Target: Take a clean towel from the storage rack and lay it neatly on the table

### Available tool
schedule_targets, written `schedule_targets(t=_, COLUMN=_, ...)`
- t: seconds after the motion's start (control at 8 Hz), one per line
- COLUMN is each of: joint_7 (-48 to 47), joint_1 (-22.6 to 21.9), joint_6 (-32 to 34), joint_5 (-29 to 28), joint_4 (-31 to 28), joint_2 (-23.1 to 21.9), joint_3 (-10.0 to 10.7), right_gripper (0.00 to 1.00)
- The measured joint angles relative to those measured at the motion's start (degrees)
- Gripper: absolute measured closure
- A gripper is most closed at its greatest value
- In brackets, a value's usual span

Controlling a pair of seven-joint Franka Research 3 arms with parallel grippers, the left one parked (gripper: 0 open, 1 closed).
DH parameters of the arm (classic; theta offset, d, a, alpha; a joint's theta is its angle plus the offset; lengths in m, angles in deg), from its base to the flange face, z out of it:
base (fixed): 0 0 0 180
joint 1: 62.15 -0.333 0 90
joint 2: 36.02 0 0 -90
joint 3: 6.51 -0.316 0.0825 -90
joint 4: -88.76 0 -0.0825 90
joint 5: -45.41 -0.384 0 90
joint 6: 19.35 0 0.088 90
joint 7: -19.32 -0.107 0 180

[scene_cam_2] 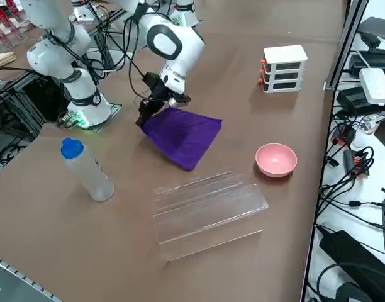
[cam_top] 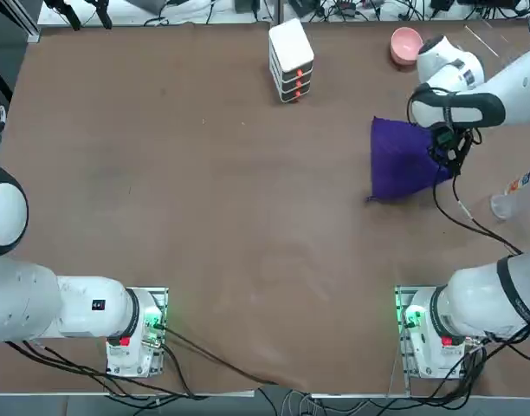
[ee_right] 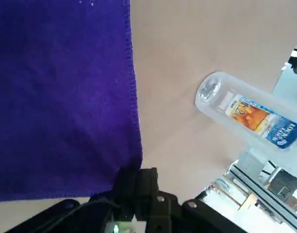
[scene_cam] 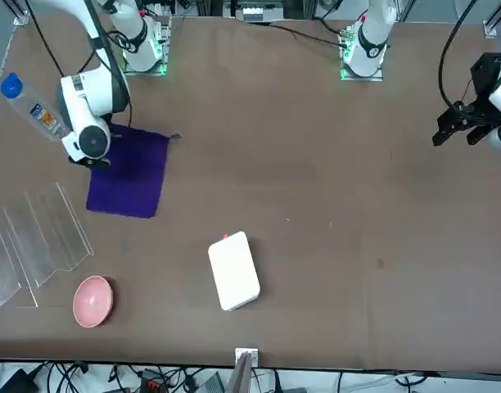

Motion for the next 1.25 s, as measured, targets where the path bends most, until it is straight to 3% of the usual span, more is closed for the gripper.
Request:
schedule_targets(t=0.25, joint_7=-0.04, joint_1=0.18, joint_6=-1.84, joint_5=0.00, joint_4=-0.22, joint_2=2.15, joint_3=0.00, right_gripper=0.96)
schedule_targets(t=0.38, joint_7=-0.06, joint_1=0.56, joint_6=-2.99, joint_5=-0.01, joint_4=-0.23, joint_2=3.01, joint_3=0.00, right_gripper=0.81)
schedule_targets(t=0.88, joint_7=0.70, joint_1=1.95, joint_6=-4.06, joint_5=0.00, joint_4=0.28, joint_2=3.27, joint_3=0.00, right_gripper=0.01)
schedule_targets(t=1.12, joint_7=3.25, joint_1=2.08, joint_6=-3.08, joint_5=-0.63, joint_4=3.21, joint_2=0.94, joint_3=-0.02, right_gripper=0.00)
schedule_targets(t=1.25, joint_7=5.22, joint_1=2.14, joint_6=-1.81, joint_5=-4.40, joint_4=6.63, joint_2=-0.28, joint_3=-0.04, right_gripper=0.00)
